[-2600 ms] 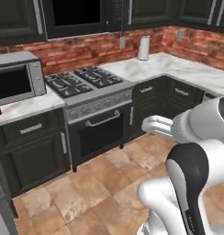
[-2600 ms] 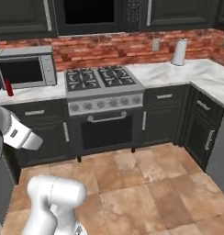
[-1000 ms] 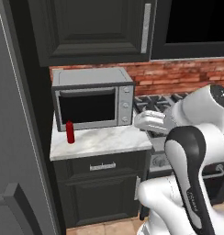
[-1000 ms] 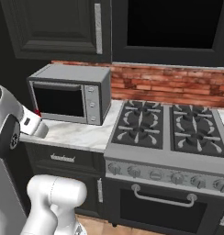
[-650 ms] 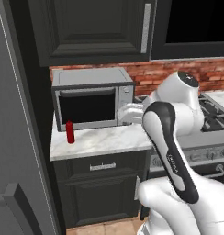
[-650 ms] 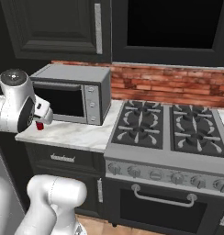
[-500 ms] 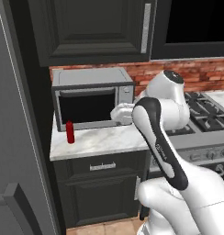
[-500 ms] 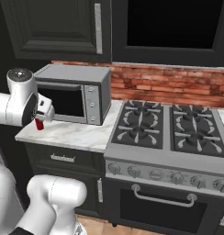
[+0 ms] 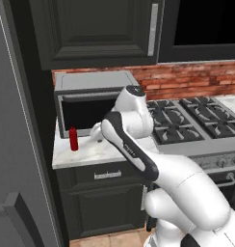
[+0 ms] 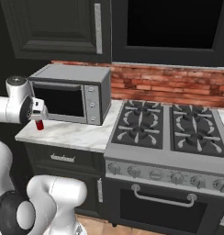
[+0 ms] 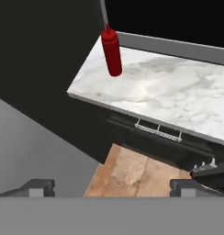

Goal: Place the mayonnaise and ketchup from the counter to the top shelf of the fridge. If the existing items in the fridge are on the top shelf, move them to other shelves.

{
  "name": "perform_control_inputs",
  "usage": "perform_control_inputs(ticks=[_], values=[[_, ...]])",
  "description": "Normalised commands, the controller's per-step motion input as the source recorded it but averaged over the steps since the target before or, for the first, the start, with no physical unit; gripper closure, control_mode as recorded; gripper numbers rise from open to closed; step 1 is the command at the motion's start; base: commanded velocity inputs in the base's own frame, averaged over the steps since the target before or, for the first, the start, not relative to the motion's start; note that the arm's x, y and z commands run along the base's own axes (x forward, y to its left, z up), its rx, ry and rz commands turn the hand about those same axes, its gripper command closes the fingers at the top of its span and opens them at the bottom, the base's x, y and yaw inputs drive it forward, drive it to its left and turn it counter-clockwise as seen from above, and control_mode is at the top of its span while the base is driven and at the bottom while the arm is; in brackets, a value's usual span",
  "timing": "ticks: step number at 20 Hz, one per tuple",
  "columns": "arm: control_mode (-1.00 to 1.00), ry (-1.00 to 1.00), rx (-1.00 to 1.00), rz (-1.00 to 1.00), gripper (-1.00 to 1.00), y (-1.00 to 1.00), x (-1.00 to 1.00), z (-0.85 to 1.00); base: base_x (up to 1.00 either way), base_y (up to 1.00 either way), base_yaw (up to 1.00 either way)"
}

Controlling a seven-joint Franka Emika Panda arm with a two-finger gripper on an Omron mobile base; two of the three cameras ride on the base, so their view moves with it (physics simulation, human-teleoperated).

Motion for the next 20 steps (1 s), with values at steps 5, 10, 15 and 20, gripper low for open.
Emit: perform_control_inputs(ticks=[5,10,15,20], values=[[-1.00,-0.06,-0.06,0.12,-1.00,0.44,0.67,-0.39,0.00,0.00,0.00],[-1.00,-0.03,-0.02,0.08,-1.00,0.18,0.67,-0.29,0.00,0.00,0.00],[-1.00,-0.03,-0.02,0.05,-1.00,0.25,0.46,-0.17,0.00,0.00,0.00],[-1.00,-0.04,0.00,0.00,-1.00,0.34,0.31,-0.10,0.00,0.00,0.00]])
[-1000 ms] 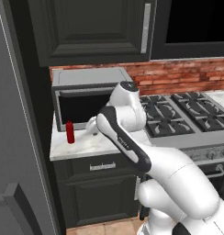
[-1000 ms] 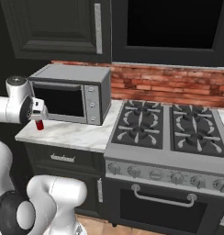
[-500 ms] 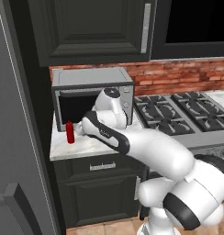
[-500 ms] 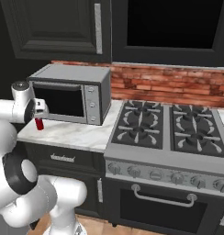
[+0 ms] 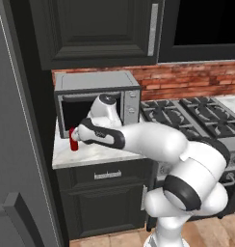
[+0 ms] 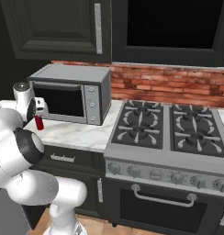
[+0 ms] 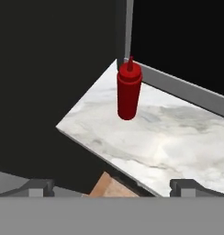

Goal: Place the mayonnaise and ketchup from the counter to the top shelf of the fridge. If the existing items in the fridge are on the top shelf, move them to other shelves.

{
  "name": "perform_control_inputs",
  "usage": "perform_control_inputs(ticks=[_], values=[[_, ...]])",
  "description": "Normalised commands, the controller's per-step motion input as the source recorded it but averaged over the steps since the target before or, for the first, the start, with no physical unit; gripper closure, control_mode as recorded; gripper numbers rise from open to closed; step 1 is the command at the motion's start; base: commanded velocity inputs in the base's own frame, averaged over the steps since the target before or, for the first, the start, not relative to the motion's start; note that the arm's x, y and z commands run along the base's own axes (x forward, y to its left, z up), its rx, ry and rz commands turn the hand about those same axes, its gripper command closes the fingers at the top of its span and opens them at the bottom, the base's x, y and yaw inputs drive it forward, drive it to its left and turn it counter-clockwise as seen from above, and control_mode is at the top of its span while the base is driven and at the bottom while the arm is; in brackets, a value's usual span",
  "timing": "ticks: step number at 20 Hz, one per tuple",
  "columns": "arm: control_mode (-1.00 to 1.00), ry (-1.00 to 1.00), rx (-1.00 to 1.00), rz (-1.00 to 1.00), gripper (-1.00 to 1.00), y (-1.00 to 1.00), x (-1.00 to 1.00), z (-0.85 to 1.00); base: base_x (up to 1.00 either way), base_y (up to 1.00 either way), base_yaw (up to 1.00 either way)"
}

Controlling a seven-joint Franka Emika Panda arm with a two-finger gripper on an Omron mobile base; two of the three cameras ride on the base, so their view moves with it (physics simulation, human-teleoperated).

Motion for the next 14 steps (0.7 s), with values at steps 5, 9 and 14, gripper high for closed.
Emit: perform_control_inputs(ticks=[5,9,14], values=[[-1.00,0.00,0.00,0.00,-1.00,0.05,0.22,-0.21,0.00,0.00,0.00],[-1.00,0.00,0.00,-0.02,-1.00,0.01,0.19,-0.28,0.00,0.00,0.00],[-1.00,0.00,0.00,0.00,-1.00,0.14,0.21,-0.10,0.00,0.00,0.00]])
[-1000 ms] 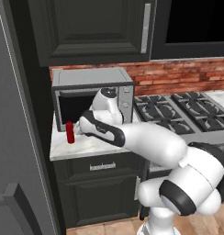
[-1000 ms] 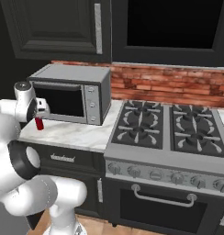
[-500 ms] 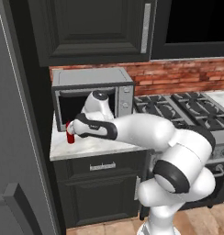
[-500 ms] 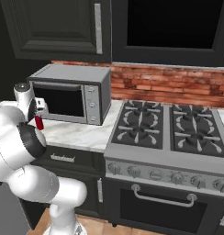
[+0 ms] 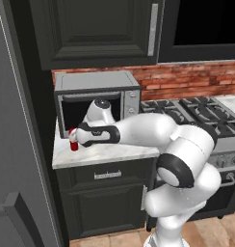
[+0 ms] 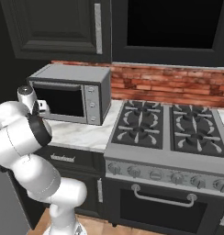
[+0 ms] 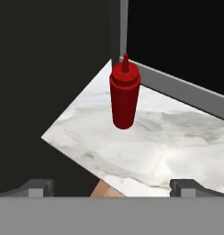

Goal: Place the mayonnaise and ketchup from the counter to the top shelf of the fridge. If the existing items in the fridge are on the top shelf, move them to other shelves.

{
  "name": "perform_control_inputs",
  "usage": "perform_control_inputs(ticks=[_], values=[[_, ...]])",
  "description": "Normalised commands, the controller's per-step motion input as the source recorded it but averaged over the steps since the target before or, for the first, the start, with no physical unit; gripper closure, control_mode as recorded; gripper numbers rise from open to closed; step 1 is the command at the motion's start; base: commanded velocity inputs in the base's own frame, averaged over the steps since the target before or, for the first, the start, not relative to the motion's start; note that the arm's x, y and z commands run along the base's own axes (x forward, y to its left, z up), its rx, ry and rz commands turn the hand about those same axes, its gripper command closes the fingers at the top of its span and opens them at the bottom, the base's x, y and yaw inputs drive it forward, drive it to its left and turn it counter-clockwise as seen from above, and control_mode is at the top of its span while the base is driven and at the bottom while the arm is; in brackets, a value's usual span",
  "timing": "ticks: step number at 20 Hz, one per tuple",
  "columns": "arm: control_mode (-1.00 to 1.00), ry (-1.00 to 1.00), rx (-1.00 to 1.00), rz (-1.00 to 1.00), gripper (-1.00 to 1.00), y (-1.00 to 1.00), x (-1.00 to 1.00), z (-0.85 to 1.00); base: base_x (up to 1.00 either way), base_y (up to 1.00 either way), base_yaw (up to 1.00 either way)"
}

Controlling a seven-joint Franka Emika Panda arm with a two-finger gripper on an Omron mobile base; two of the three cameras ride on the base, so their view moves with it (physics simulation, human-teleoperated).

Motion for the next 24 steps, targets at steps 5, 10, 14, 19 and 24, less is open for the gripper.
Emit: perform_control_inputs(ticks=[5,10,14,19,24], values=[[-1.00,0.00,0.00,-0.01,-1.00,0.22,0.18,-0.06,0.00,0.00,0.00],[-1.00,0.00,0.00,-0.03,-1.00,0.10,0.11,-0.12,0.00,0.00,0.00],[-1.00,0.00,0.00,-0.04,-1.00,0.12,0.14,-0.11,0.00,0.00,0.00],[-1.00,0.00,0.00,-0.04,-1.00,0.11,0.15,-0.16,0.00,0.00,0.00],[-1.00,0.00,0.00,-0.05,-1.00,0.01,0.14,-0.19,0.00,0.00,0.00]])
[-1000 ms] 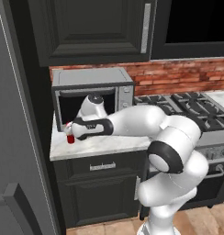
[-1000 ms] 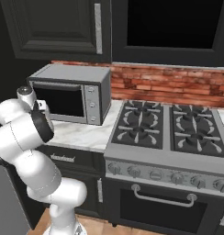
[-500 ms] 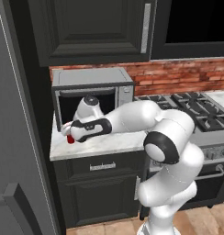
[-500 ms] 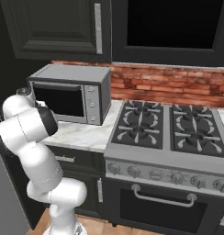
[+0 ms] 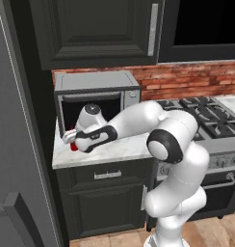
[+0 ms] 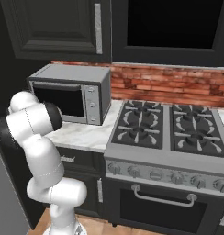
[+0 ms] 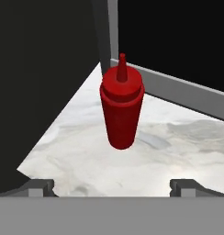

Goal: Place the mayonnaise and ketchup from the counter to the top shelf of the fridge. If the existing items in the fridge are on the top shelf, move them to other shelves.

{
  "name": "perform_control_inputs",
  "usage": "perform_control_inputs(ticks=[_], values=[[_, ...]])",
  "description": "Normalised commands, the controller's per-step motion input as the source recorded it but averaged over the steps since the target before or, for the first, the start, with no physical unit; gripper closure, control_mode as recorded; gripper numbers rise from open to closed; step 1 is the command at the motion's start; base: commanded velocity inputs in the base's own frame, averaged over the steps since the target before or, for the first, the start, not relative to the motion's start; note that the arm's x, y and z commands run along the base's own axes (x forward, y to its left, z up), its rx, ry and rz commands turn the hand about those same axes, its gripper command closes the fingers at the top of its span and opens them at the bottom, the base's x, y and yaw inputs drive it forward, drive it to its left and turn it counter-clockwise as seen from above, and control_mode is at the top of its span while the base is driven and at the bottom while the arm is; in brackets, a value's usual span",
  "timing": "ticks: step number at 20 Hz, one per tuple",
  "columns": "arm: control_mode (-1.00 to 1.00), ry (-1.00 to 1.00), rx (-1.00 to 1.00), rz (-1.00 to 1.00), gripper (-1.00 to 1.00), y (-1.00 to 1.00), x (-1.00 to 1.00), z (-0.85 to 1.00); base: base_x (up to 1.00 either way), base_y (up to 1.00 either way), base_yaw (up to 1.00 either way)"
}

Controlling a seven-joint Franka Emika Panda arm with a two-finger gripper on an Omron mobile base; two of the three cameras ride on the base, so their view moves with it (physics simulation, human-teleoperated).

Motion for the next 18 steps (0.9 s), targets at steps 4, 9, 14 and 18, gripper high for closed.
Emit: perform_control_inputs(ticks=[4,9,14,18], values=[[-1.00,0.00,0.00,-0.06,-1.00,0.01,0.22,-0.11,0.00,0.00,0.00],[-1.00,0.00,0.00,-0.04,-1.00,0.01,0.25,-0.08,0.00,0.00,0.00],[-1.00,0.00,0.00,-0.03,-1.00,0.04,0.19,-0.08,0.00,0.00,0.00],[-1.00,0.00,-0.01,-0.03,-1.00,0.10,0.19,-0.07,0.00,0.00,0.00]])
